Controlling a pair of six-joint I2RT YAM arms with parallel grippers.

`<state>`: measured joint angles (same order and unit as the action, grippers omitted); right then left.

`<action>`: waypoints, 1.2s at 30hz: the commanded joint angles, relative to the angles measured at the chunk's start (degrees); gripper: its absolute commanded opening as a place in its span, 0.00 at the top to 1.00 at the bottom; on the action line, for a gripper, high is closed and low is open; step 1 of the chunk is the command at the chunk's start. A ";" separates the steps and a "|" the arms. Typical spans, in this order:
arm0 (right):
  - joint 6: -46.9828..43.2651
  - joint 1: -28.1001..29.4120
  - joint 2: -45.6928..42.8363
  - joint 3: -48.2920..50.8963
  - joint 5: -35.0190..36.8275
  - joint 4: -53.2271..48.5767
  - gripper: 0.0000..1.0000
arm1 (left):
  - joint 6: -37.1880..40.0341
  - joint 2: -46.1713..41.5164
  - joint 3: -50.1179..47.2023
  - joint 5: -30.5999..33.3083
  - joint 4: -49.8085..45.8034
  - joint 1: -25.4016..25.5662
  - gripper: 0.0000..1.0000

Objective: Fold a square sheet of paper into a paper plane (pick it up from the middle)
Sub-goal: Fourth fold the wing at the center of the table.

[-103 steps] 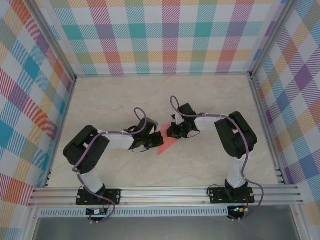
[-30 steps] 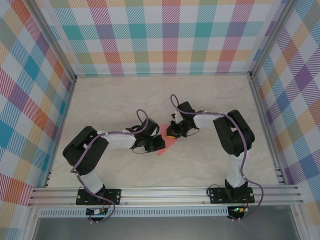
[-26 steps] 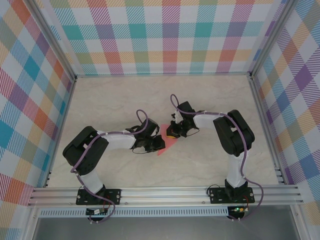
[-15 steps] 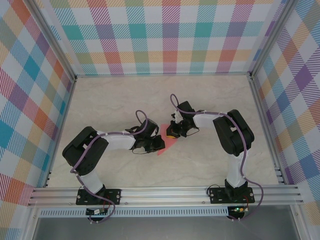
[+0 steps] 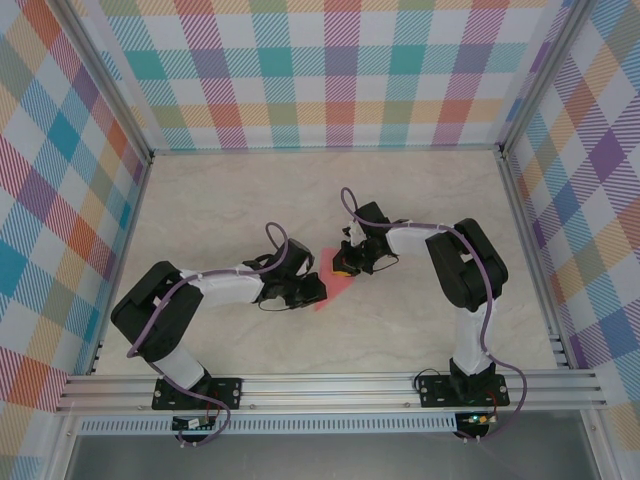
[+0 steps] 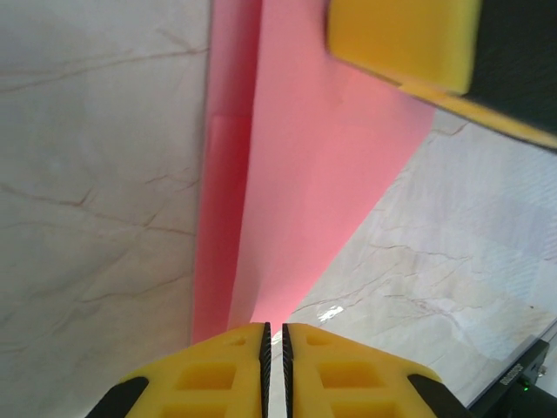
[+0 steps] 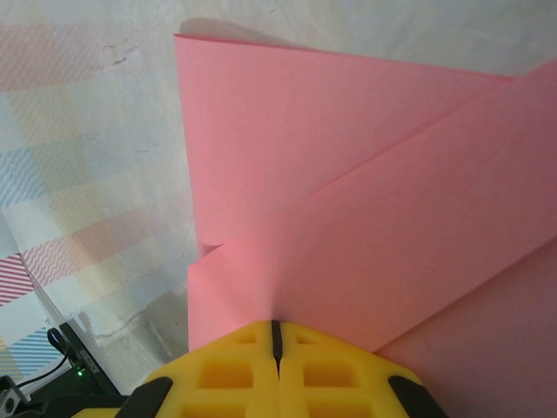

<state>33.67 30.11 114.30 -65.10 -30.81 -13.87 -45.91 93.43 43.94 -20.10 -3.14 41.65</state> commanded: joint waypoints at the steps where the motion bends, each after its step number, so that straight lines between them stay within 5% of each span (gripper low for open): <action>1: -0.19 0.57 6.25 2.12 9.71 -3.80 0.96 | -1.09 -0.12 -1.10 -0.47 -2.36 0.81 0.86; 36: -0.16 0.57 7.19 2.05 9.81 -4.15 0.96 | -1.44 -1.73 -2.98 -0.26 -3.52 1.33 0.84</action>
<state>33.67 30.00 114.72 -65.69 -31.18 -14.66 -46.78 91.02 42.11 -20.10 -4.84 42.11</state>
